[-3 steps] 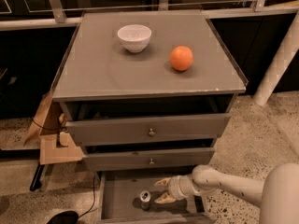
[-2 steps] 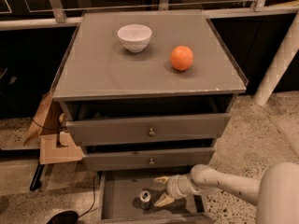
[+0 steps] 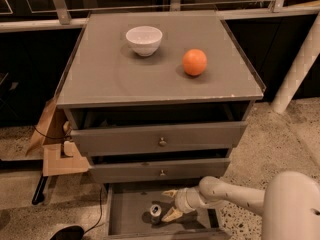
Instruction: Pick redbull can from bottom drawer and place on counter
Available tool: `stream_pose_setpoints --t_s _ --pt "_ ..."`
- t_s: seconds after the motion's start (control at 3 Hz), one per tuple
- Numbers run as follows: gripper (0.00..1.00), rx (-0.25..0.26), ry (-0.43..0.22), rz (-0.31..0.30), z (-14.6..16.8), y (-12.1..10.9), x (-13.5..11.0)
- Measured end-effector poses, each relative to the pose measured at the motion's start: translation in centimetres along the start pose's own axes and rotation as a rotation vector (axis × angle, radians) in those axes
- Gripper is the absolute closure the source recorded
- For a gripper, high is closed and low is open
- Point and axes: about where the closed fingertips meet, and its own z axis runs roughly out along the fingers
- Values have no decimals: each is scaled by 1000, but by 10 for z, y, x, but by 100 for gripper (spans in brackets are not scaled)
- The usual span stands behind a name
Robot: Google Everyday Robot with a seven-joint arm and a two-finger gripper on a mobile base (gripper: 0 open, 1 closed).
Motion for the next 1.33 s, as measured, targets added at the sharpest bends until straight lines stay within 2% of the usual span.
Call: stream_pose_setpoints --t_s 0.67,1.0,1.33 --pt "37 -24 -21 109 30 4 27" --pt "38 -30 -51 154 40 7 34" --pt "39 -55 -114 197 54 16 31"
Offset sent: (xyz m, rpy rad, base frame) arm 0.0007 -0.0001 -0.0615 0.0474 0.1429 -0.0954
